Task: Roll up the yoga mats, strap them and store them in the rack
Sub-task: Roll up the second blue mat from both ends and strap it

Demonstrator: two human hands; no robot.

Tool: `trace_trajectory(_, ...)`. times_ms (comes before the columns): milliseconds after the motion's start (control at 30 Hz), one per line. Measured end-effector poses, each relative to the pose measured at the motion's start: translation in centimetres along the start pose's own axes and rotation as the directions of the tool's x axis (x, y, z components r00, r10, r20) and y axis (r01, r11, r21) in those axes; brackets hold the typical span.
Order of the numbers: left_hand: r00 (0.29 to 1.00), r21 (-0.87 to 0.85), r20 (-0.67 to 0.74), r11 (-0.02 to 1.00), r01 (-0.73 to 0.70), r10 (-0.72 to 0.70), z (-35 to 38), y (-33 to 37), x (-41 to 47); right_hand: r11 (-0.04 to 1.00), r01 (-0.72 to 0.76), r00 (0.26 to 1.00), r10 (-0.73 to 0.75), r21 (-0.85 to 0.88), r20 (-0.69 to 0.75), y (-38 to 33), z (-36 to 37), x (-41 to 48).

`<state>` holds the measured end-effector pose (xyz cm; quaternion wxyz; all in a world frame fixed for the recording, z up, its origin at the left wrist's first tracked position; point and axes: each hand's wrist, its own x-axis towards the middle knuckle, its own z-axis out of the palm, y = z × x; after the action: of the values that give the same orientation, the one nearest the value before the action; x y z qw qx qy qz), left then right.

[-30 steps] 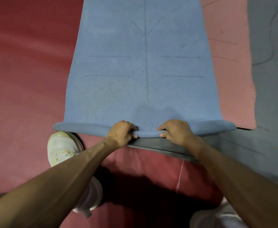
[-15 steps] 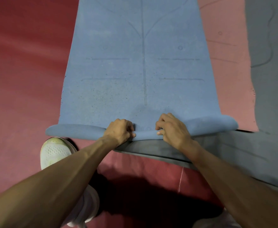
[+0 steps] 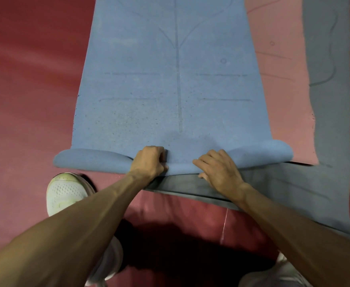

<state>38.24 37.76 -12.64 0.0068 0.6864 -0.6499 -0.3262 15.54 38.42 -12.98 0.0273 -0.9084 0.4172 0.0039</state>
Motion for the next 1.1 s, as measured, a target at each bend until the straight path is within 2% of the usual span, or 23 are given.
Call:
trace_trajectory(67,0.992,0.062,-0.052,0.991,-0.115,0.118,0.2,-0.1,-0.3,0.999,-0.037,0.999,0.037,-0.014,-0.024,-0.3,0.0,0.2)
trace_trajectory(167,0.926,0.233,-0.155,0.923,-0.305,0.345,0.4,-0.7,-0.4,0.993,-0.115,0.992,0.115,-0.002,-0.048,-0.7,0.6,0.3)
trace_trajectory(233,0.887,0.336,-0.150,0.867,-0.369,0.436,0.4,-1.0,-0.8,0.986,-0.169,0.986,0.169,0.013,-0.005,-1.0,0.1,1.0)
trace_trajectory(300,0.872,0.388,-0.100,0.826,-0.409,0.479,0.5,-1.4,-1.4,0.979,-0.204,0.974,0.201,0.014,0.106,-0.6,-0.5,2.1)
trace_trajectory(367,0.893,0.421,-0.036,0.817,-0.394,0.449,0.4,-1.7,-1.7,0.977,-0.212,0.950,0.206,0.001,0.234,0.1,-1.1,3.2)
trace_trajectory(433,0.909,0.455,-0.001,0.810,-0.370,0.416,-0.1,-1.8,-1.6,0.972,-0.234,0.934,0.221,0.013,0.281,0.6,-1.2,3.6)
trace_trajectory(633,0.942,0.353,0.038,0.878,-0.324,0.332,-1.5,-1.3,-0.3,0.957,-0.276,0.943,0.252,0.090,0.217,0.8,-1.1,3.3)
trace_trajectory(800,0.965,0.348,0.098,0.899,-0.264,0.245,-2.9,-0.1,1.6,0.982,-0.172,0.985,0.172,0.080,0.019,0.9,-1.5,2.7)
trace_trajectory(967,0.964,0.331,0.197,0.914,-0.235,0.177,-4.2,0.5,3.3,0.991,-0.136,0.990,0.136,-0.014,0.044,0.6,-1.2,3.0)
trace_trajectory(1100,0.977,0.308,0.172,0.935,-0.178,0.130,-4.3,0.8,3.8,0.978,-0.203,0.979,0.204,0.045,-0.001,0.5,-0.8,3.5)
